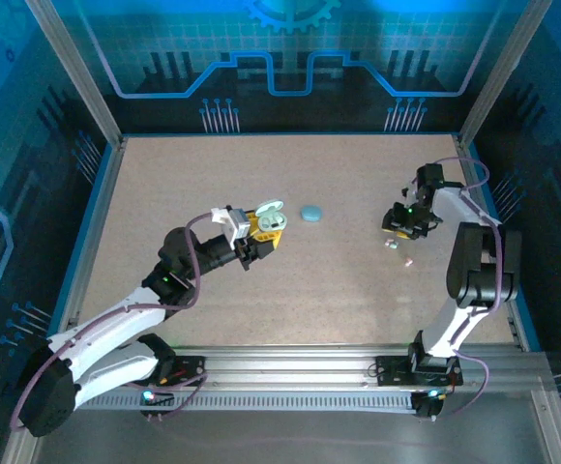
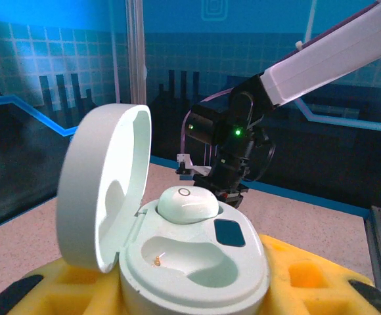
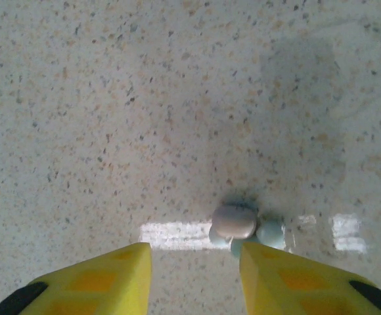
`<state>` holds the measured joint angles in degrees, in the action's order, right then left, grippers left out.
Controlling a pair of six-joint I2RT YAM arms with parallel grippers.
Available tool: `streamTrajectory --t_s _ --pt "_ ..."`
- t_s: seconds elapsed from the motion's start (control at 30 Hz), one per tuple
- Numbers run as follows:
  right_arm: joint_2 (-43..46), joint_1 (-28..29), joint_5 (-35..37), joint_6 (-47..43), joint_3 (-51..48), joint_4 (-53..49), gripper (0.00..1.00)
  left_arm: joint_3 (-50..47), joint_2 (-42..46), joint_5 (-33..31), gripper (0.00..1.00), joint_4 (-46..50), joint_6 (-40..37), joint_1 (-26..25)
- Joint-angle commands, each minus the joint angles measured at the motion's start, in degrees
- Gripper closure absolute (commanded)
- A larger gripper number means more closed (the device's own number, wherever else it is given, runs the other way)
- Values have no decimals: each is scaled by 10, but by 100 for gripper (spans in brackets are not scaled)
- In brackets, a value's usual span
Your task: Insert the wireless bluetooth earbuds into the charging case
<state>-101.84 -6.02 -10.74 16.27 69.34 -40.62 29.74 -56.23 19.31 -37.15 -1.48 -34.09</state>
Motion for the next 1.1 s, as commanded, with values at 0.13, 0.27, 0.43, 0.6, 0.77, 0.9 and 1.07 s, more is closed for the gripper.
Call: streamTrajectory --t_s 0.13,0.27,0.43,0.6,0.77,0.9,1.07 --pt "-52 -33 -65 -27 37 4 50 -4 11 -6 66 0 1 -6" --pt "-74 -35 -67 -25 44 2 49 -3 10 -7 66 3 -2 -6" --pt "-95 -35 -81 -21 47 -3 48 0 7 -4 66 2 -1 -6" --pt "-93 -34 -72 -12 37 -11 48 -2 9 -5 66 3 -2 -6" --pt "-66 -35 -77 3 4 -11 49 -2 13 -8 66 6 -4 -6" --pt "-43 -32 -77 12 -21 -11 49 -2 11 -9 66 8 -5 -6" --pt "-20 -22 -78 13 -43 -10 50 -1 8 -7 66 6 -5 -6"
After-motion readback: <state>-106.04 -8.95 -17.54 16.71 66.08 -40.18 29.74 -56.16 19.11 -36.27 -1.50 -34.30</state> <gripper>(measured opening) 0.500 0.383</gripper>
